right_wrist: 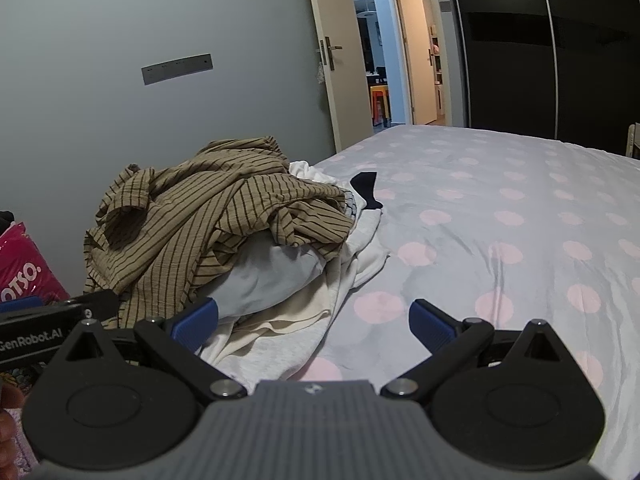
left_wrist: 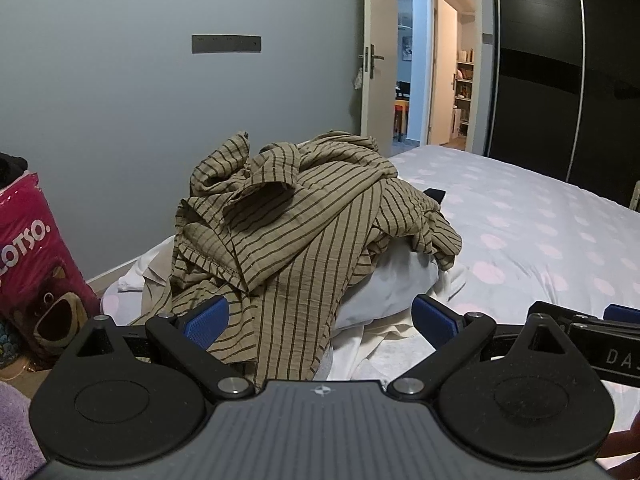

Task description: Fold clothes

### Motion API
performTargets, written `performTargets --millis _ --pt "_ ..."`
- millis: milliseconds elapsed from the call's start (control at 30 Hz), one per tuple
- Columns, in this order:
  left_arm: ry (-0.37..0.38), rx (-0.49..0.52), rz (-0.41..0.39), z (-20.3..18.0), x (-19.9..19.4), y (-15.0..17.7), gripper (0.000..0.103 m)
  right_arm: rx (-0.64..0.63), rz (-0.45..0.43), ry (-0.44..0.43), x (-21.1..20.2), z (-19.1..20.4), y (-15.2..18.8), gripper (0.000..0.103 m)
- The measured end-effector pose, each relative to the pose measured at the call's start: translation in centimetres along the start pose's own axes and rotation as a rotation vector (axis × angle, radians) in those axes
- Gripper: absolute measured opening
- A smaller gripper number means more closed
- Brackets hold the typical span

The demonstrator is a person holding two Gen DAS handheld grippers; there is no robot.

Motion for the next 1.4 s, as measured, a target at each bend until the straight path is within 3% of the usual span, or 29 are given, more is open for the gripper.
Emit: performTargets --millis 400,1400 --pt "0.003 0.019 -0.02 -0.2 -0.6 0.0 0.099 -0.016 0.023 0.001 -0.2 0.9 0.3 0.102" --pt "0.008 0.005 0.049 0.7 0.9 0.5 0.099 -0.049 0.032 0.0 0.3 1.2 0.7 0.102"
Point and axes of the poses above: each gripper's, at about its wrist camera, not at the fingertips, and x roughly the way its jaws point, z to its left, y to its underside, the point moved 4 cm from there along x, roughly the way its jaws point, and after that the axes turned 1 degree about -z, right-handed, at the moved point
